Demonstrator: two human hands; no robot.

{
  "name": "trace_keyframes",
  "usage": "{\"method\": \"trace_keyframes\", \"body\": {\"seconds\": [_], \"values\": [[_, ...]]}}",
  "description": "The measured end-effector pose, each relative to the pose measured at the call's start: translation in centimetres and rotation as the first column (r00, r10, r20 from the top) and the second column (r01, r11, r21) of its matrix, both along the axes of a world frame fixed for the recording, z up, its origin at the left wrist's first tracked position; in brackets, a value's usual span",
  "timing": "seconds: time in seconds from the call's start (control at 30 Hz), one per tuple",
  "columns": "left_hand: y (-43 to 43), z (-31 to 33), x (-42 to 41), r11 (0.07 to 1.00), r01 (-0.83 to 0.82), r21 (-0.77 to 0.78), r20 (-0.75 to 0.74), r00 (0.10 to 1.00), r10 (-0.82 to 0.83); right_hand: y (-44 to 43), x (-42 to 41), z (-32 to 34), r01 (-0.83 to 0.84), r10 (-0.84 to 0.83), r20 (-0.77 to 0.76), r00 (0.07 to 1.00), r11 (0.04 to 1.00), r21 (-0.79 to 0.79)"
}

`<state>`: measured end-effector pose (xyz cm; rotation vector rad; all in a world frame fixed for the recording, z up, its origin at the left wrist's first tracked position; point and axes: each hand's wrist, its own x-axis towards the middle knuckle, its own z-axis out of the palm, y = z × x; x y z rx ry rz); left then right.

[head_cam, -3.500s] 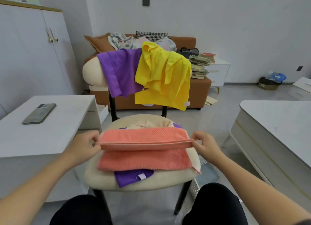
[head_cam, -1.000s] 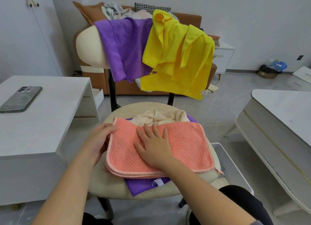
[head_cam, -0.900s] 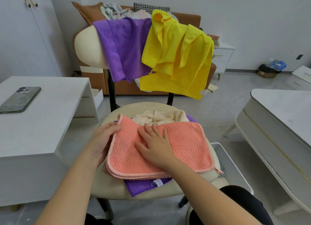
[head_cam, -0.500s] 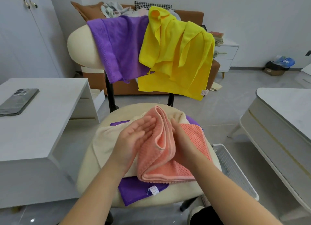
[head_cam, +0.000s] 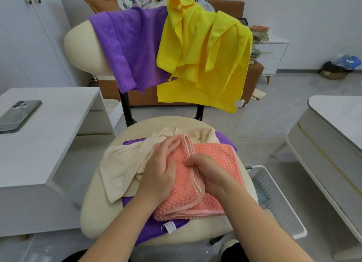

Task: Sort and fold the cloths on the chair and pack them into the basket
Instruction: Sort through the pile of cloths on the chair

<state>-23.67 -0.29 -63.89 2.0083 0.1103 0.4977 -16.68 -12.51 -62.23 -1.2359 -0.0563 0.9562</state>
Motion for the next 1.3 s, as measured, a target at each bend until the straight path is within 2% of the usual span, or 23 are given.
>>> {"method": "trace_keyframes", "body": {"seconds": [0.13, 0.2, 0.27, 0.4, 0.5, 0.6, 0.67, 0.73, 0.8, 0.87, 0.93, 0.97, 1.03, 1.17, 1.23, 1.3], "values": [[0.5, -0.1, -0.1, 0.994, 0.040, 0.100, 0.017, 0.999, -0.042, 0.3, -0.5, -0.3, -0.008, 0.041, -0.184, 0.982, 0.984, 0.177], [1.0, -0.3, -0.1, 0.989, 0.050, 0.136, 0.028, 0.998, -0.054, 0.6, -0.8, -0.6, 0.007, 0.047, -0.225, 0.973, 0.973, 0.232], [1.4, -0.5, -0.2, 0.983, 0.068, 0.173, 0.011, 0.997, -0.071, 0.8, -1.1, -0.8, 0.008, 0.049, -0.225, 0.973, 0.969, 0.246], [1.2, -0.7, -0.5, 0.928, 0.122, 0.351, -0.080, 0.992, -0.100, 0.8, -0.9, -1.0, 0.014, 0.025, -0.200, 0.980, 0.982, 0.191], [1.1, -0.6, -0.6, 0.869, 0.190, 0.456, -0.184, 0.976, -0.117, 0.3, -0.4, -0.7, -0.038, 0.042, -0.078, 0.996, 0.998, 0.046], [1.3, -0.6, -0.6, 0.813, 0.260, 0.521, -0.285, 0.951, -0.121, -0.7, -0.1, -0.3, -0.074, 0.103, 0.130, 0.986, 0.975, -0.209], [1.3, -0.4, -0.6, 0.781, 0.295, 0.550, -0.330, 0.936, -0.121, -1.1, 0.1, -0.3, -0.007, 0.142, 0.318, 0.938, 0.921, -0.389], [1.3, -0.3, -0.6, 0.753, 0.322, 0.574, -0.357, 0.926, -0.123, -1.4, 0.2, -0.4, 0.118, 0.144, 0.475, 0.868, 0.869, -0.480], [1.3, -0.3, -0.5, 0.724, 0.339, 0.600, -0.380, 0.918, -0.114, -1.3, 0.2, -0.9, 0.243, 0.121, 0.618, 0.777, 0.847, -0.472], [1.2, -0.3, -0.5, 0.702, 0.343, 0.624, -0.391, 0.915, -0.099, -1.1, 0.0, -1.4, 0.338, 0.140, 0.764, 0.630, 0.836, -0.432], [1.1, -0.5, -0.4, 0.700, 0.333, 0.631, -0.391, 0.917, -0.083, -0.9, 0.0, -1.8, 0.389, 0.196, 0.855, 0.479, 0.826, -0.407], [1.1, -0.5, -0.4, 0.704, 0.325, 0.632, -0.389, 0.918, -0.076, -0.8, 0.0, -1.9, 0.402, 0.218, 0.874, 0.434, 0.822, -0.404], [1.1, -0.5, -0.7, 0.692, 0.324, 0.645, -0.387, 0.919, -0.070, -0.8, 0.3, -2.2, 0.404, 0.249, 0.878, 0.408, 0.814, -0.418], [1.2, -0.5, -1.4, 0.614, 0.374, 0.695, -0.402, 0.910, -0.099, -0.9, 0.8, -2.9, 0.385, 0.250, 0.871, 0.424, 0.821, -0.422], [1.5, -0.6, -1.8, 0.631, 0.377, 0.678, -0.393, 0.911, -0.123, -1.0, 0.8, -2.8, 0.383, 0.252, 0.872, 0.419, 0.822, -0.421], [2.1, -1.0, -2.1, 0.693, 0.348, 0.631, -0.348, 0.926, -0.148, -1.2, 0.6, -2.6, 0.385, 0.296, 0.886, 0.358, 0.817, -0.428]]}}
